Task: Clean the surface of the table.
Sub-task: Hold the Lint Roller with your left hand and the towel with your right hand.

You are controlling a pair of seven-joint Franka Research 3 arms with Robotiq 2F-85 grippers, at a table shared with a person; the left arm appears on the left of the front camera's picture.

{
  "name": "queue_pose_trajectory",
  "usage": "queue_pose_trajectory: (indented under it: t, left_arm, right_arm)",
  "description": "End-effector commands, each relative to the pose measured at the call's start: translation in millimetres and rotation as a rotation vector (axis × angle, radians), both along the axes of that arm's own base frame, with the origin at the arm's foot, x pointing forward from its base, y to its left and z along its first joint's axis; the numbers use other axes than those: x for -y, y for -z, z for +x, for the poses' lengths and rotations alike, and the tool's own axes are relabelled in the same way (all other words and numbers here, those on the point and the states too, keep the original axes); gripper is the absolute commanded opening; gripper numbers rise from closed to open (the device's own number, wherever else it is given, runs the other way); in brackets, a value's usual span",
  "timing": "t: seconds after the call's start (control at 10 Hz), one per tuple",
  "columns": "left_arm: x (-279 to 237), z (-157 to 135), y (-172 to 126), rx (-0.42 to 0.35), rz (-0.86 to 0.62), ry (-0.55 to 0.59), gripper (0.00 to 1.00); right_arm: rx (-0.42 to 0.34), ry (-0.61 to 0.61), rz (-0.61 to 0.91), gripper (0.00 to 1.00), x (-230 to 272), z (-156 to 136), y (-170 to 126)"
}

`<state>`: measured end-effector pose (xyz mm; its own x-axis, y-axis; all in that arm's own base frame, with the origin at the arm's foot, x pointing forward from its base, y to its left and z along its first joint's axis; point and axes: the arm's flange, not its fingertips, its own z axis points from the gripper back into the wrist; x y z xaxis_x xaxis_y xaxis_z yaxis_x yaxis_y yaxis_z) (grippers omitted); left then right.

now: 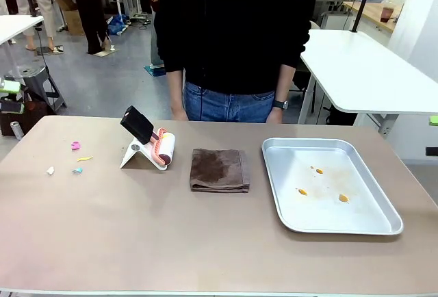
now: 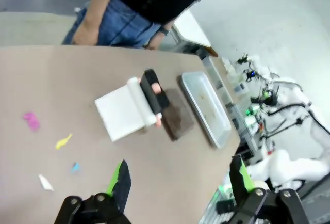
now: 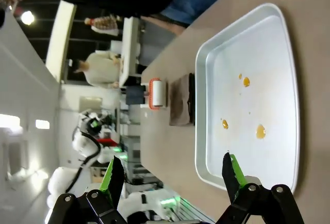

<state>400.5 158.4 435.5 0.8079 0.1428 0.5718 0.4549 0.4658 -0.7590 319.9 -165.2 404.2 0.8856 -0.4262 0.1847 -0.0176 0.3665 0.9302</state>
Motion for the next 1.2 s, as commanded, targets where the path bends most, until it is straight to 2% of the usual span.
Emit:
queue_pose_trajectory:
  t: [0.0,0.1,0.2,0.4,1.1]
  left_arm:
    - [18.1,-47.9,35.7,0.003,-0.069,-0.108,1.00]
    - [28.6,-91.3,55.7,-0.014,-0.071,-0.173,1.00]
    - [38.2,-106.4,65.1,-0.029,-0.066,-0.200,1.00]
    - [42.3,-86.7,59.6,-0.044,-0.069,-0.182,1.00]
    - [59.8,-81.5,51.7,-0.039,-0.073,-0.185,1.00]
  right_arm:
    - [0.019,-0.019,0.034,1.00,25.2,8.4,18.1]
    - [0.020,-0.045,0.035,1.00,40.4,11.9,18.9]
    - [0.035,-0.044,0.050,1.00,47.7,14.1,20.7]
    - [0.037,-0.021,0.059,1.00,43.9,11.8,22.4]
    - [0.042,-0.018,0.018,1.00,38.1,15.4,22.7]
